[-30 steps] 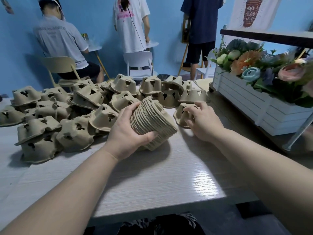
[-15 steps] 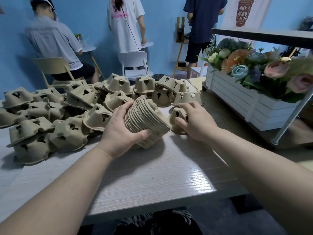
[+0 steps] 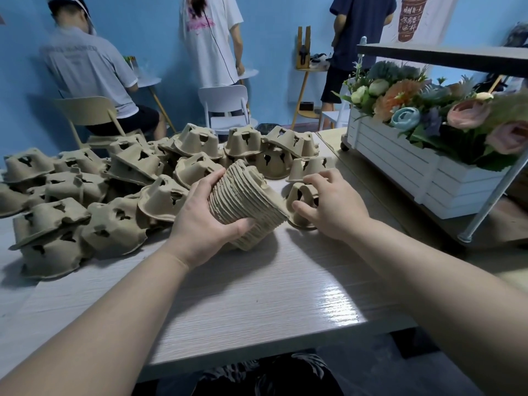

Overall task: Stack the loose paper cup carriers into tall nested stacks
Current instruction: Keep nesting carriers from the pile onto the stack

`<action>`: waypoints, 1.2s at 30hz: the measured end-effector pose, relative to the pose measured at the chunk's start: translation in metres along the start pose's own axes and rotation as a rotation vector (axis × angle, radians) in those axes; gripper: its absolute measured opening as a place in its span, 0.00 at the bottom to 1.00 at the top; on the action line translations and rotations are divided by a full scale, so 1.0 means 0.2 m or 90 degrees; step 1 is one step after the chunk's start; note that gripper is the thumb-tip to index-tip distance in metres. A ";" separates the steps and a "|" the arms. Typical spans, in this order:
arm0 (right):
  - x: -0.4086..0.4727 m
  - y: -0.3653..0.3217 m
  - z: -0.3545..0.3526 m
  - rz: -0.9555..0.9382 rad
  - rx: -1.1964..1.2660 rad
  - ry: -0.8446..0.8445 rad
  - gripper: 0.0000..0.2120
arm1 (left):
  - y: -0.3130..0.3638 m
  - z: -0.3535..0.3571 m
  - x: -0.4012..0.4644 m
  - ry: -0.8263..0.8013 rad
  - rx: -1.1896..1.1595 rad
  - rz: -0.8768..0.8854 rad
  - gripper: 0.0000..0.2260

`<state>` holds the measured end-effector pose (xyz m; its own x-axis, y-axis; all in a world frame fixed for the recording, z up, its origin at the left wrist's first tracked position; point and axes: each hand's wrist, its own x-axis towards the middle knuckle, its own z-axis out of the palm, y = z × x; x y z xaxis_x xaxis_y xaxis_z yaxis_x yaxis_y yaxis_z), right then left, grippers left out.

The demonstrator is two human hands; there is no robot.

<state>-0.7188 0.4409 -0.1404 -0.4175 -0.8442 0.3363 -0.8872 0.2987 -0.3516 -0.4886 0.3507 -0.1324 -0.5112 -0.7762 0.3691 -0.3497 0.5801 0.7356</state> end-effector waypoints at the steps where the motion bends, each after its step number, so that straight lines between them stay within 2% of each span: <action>1: 0.00 0.00 0.01 -0.004 -0.003 0.001 0.23 | 0.00 0.00 0.00 0.000 0.000 -0.002 0.48; 6: -0.02 0.00 0.00 -0.027 0.043 0.013 0.22 | -0.01 0.00 0.00 0.007 0.010 -0.002 0.48; 14: -0.07 0.03 -0.10 0.000 0.154 0.026 0.24 | -0.01 0.00 0.00 0.005 0.000 0.003 0.47; 20: -0.10 0.03 -0.12 0.050 0.228 0.066 0.15 | -0.02 0.01 0.00 0.009 0.000 0.004 0.47; 24: -0.08 0.02 -0.14 0.106 0.347 0.083 0.08 | -0.01 0.00 0.00 0.011 0.000 0.004 0.48; 29: -0.08 0.01 -0.13 0.180 0.518 0.058 0.13 | -0.02 0.00 0.00 0.013 0.009 0.004 0.47; 33: -0.10 0.04 -0.12 0.186 0.465 0.016 0.12 | -0.02 0.01 0.00 0.012 0.006 0.008 0.47; 36: -0.10 0.08 -0.14 0.201 0.362 0.049 0.11 | -0.02 0.01 0.01 0.017 0.005 0.006 0.47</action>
<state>-0.7293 0.4753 -0.1274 -0.6724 -0.7140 0.1952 -0.4860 0.2270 -0.8440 -0.4891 0.3483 -0.1353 -0.4930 -0.7774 0.3906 -0.3514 0.5887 0.7280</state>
